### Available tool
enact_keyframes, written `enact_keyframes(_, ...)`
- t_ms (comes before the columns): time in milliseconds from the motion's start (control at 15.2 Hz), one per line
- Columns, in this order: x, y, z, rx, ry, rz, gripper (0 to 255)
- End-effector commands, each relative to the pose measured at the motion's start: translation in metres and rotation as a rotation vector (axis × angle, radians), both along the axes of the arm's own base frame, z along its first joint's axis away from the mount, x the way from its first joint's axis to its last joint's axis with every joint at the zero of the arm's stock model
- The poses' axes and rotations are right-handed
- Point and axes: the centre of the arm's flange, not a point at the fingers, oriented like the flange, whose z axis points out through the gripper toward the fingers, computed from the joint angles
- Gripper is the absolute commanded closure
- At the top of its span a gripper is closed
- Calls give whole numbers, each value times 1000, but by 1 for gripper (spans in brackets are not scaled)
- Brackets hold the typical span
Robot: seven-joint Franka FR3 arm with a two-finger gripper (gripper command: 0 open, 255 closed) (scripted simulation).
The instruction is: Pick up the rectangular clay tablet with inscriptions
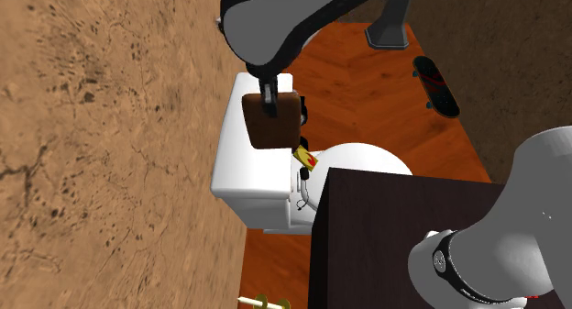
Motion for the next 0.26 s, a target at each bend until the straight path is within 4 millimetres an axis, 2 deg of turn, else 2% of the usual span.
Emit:
enact_keyframes(0, -1, 1, 11, 0, 0, 0, 255)
enact_keyframes(198, -1, 1, 18, 0, 0, 0, 255)
